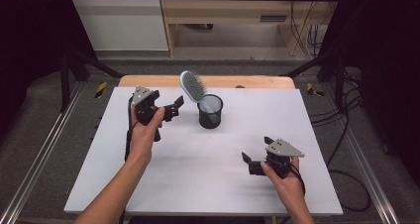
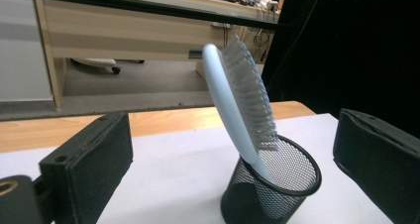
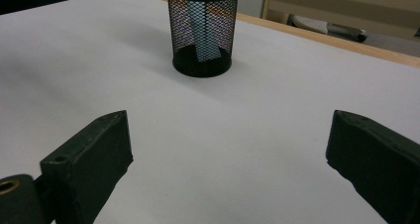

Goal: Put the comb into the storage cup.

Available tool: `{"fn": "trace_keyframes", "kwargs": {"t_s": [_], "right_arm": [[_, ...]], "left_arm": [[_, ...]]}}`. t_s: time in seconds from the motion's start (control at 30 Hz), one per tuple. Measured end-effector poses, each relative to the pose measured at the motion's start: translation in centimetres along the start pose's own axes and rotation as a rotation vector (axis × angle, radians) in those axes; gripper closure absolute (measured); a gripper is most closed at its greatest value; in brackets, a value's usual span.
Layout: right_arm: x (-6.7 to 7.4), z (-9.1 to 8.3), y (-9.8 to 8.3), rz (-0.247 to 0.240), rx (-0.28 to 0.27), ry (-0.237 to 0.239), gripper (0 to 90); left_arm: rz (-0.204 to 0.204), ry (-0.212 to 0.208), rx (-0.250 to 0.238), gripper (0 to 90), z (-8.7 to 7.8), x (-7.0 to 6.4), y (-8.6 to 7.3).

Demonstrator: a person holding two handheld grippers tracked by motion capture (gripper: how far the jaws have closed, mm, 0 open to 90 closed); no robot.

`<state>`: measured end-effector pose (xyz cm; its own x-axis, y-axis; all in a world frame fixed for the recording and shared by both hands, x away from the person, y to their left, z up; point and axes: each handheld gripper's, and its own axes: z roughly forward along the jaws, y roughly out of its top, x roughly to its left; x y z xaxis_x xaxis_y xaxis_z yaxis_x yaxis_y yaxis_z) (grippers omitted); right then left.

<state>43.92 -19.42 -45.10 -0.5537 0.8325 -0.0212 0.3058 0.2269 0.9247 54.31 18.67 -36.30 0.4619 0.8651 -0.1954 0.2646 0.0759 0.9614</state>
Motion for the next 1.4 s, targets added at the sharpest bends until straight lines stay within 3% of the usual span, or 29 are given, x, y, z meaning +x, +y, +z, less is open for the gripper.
{"fn": "trace_keyframes", "kwargs": {"t_s": [0.23,0.37,0.47,0.67,0.73,0.8,1.0,1.23,1.33,1.4], "right_arm": [[0.2,0.0,-0.1,-0.021,0.008,-0.001,3.9],[0.2,-0.1,-0.1,-0.022,0.012,-0.007,3.9],[0.3,0.0,0.0,-0.016,0.006,-0.003,3.7],[0.6,0.1,-0.1,-0.038,0.016,0.009,3.7],[0.7,0.1,-0.1,-0.047,0.017,0.002,3.9],[0.6,0.0,-0.1,-0.050,0.016,-0.003,4.1],[0.5,-0.5,0.1,-0.052,-0.023,-0.038,4.5],[0.6,-0.4,0.0,-0.063,-0.060,-0.041,4.7],[0.6,-0.3,0.0,-0.049,-0.059,-0.041,5.9],[0.4,-0.2,-0.2,-0.008,-0.056,-0.039,7.1]], "left_arm": [[-0.011,0.008,-0.016,2.0,-1.6,1.6,1.3],[-0.011,0.015,-0.015,2.0,-2.4,2.4,1.4],[-0.009,-0.004,-0.008,2.1,-2.9,3.0,1.3],[0.010,0.015,-0.011,2.1,-4.1,4.1,1.2],[0.010,0.016,-0.011,2.1,-4.5,4.4,1.1],[-0.014,0.013,-0.010,2.1,-5.0,4.8,1.1],[-0.013,0.029,-0.026,2.1,-6.5,6.0,1.8],[0.075,0.055,-0.022,2.1,-8.1,6.7,3.6],[0.086,0.059,-0.019,2.1,-8.6,7.0,3.7],[0.079,0.054,-0.032,2.1,-9.0,7.3,3.7]]}}
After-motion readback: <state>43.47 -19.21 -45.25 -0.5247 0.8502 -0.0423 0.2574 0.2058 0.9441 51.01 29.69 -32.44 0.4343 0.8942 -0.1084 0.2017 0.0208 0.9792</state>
